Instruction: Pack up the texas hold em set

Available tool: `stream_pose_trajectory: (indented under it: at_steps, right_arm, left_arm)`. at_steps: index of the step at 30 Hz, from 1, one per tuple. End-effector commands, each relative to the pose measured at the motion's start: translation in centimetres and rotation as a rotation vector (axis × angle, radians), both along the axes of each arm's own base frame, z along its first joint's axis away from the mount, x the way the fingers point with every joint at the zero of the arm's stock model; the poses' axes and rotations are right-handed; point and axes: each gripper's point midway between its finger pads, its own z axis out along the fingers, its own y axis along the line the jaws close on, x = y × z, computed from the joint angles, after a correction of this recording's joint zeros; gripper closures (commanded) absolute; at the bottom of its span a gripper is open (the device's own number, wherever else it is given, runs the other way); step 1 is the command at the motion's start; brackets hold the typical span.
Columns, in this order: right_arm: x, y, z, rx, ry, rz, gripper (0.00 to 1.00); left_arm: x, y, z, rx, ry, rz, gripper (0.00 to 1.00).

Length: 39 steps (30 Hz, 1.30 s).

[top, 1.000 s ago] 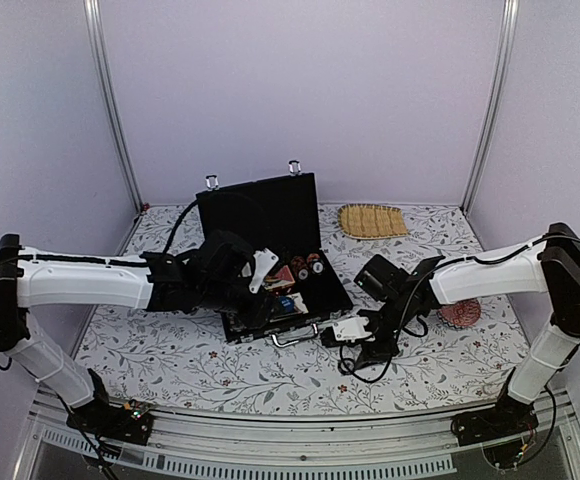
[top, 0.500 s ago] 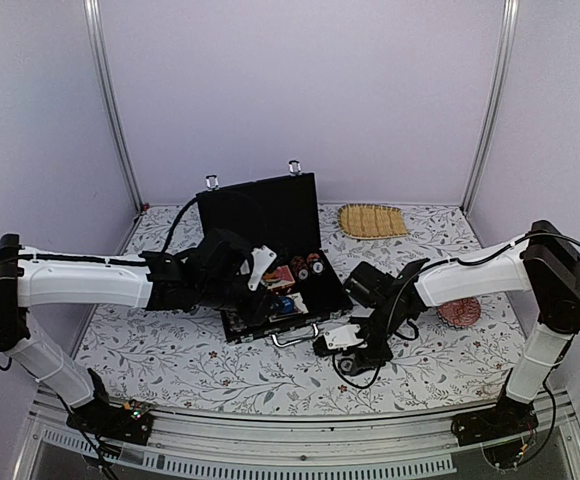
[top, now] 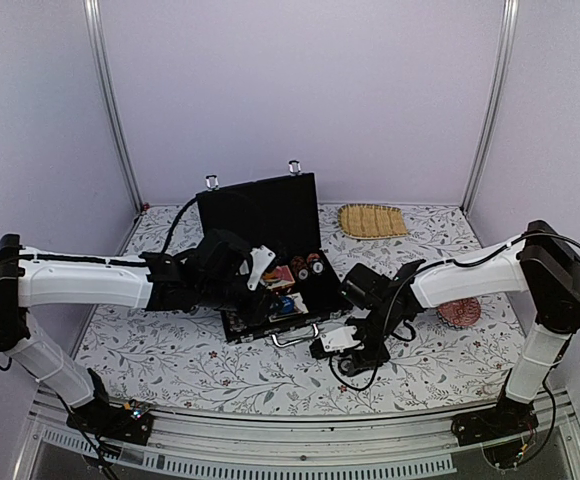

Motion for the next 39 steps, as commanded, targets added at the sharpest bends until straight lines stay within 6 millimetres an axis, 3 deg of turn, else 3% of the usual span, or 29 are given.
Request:
stream_pose_trajectory:
  at_steps: [1, 9, 13, 16, 20, 24, 31, 39]
  right_arm:
    - [-1.0, -0.2, -0.9, -0.037, 0.042, 0.005, 0.51]
    - [-0.5, -0.1, -0.2, -0.046, 0.026, -0.006, 0.65]
    - [0.3, 0.8, 2.7, 0.010, -0.013, -0.016, 0.68]
    - [1.8, 1.6, 6.0, 0.083, -0.072, -0.035, 0.68]
    - [5.3, 2.0, 9.9, 0.182, -0.145, -0.092, 0.68]
    - [10.8, 2.3, 13.1, 0.279, -0.295, -0.195, 0.68]
    - [19.9, 1.4, 14.1, 0.317, -0.523, -0.386, 0.68]
    - [23.1, 3.4, 12.9, 0.353, -0.572, -0.396, 0.68]
  left_arm:
    - [0.5, 0.4, 0.2, -0.022, -0.005, 0.017, 0.53]
    - [0.4, 0.6, 0.1, -0.022, -0.005, 0.022, 0.53]
    - [0.5, 0.8, 0.3, -0.025, -0.014, 0.031, 0.53]
    - [0.6, 1.1, 0.7, -0.030, -0.027, 0.045, 0.53]
    - [1.0, 1.8, 1.0, -0.042, -0.032, 0.082, 0.53]
    - [1.2, 2.5, 1.2, -0.051, -0.040, 0.126, 0.53]
    - [1.1, 3.0, 2.3, -0.086, -0.046, 0.156, 0.53]
    - [0.9, 3.4, 2.6, -0.114, -0.042, 0.175, 0.53]
